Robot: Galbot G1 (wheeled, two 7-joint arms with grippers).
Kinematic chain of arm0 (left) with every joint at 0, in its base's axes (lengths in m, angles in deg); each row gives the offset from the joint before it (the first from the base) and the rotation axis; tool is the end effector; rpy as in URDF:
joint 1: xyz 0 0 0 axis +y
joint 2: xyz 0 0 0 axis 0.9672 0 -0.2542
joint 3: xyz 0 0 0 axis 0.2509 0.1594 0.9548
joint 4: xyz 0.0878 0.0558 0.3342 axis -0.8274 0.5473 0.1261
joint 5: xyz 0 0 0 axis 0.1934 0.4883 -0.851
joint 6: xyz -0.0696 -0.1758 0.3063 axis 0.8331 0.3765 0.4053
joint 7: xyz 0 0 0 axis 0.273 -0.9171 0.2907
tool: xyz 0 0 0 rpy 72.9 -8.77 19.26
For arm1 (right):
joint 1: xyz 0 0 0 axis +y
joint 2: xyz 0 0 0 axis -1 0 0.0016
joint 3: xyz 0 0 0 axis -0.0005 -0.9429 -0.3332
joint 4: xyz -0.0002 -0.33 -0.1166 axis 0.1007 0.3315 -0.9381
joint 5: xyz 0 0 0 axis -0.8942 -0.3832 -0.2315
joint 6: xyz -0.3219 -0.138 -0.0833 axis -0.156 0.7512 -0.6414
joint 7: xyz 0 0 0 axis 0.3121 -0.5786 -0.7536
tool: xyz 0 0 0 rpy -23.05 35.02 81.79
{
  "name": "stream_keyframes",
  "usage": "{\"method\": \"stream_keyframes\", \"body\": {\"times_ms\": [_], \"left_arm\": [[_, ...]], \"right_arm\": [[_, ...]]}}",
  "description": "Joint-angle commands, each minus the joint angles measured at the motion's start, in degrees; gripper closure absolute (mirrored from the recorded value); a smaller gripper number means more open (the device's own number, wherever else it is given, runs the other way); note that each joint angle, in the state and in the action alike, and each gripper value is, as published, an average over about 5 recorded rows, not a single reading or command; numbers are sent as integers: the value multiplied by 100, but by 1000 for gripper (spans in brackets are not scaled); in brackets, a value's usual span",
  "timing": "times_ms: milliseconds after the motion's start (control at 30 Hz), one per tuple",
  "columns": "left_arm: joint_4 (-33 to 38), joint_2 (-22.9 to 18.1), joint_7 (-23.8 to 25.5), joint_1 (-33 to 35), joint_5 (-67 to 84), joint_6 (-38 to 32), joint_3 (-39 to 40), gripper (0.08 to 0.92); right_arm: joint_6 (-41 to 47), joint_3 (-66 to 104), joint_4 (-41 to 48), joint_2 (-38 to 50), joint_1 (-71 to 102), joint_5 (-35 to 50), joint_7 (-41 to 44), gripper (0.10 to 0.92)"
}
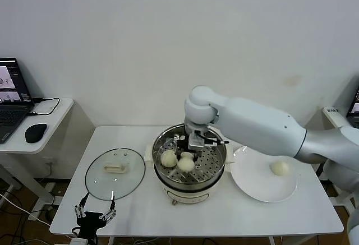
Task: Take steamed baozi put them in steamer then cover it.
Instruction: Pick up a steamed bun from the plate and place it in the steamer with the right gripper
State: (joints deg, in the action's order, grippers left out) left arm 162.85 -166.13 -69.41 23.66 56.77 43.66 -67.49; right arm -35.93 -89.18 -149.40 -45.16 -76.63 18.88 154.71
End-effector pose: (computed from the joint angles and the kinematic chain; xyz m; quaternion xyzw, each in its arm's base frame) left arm 0.1332 0.0779 -0.3422 0.0182 -0.9789 -0.1444 0.1432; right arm 0.4910 0.1597 -0.0745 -0.6928 0.0539 -0.7181 0.0382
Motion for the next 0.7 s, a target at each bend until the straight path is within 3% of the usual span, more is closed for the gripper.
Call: {"method": "stream_keyframes", "body": {"times_ms": [33, 533, 700], "left_arm": [[-15, 8, 10, -19, 4, 9, 6, 177], [-48, -12, 11, -39, -14, 6, 45, 177], [-36, -16, 19, -47, -17, 7, 52, 177]], "right_arm": [[-160, -110, -220, 59, 142, -83, 84, 494], [67, -135, -210, 67, 234, 12, -11, 486], [236, -34, -103, 89, 215, 87, -157, 375]]}}
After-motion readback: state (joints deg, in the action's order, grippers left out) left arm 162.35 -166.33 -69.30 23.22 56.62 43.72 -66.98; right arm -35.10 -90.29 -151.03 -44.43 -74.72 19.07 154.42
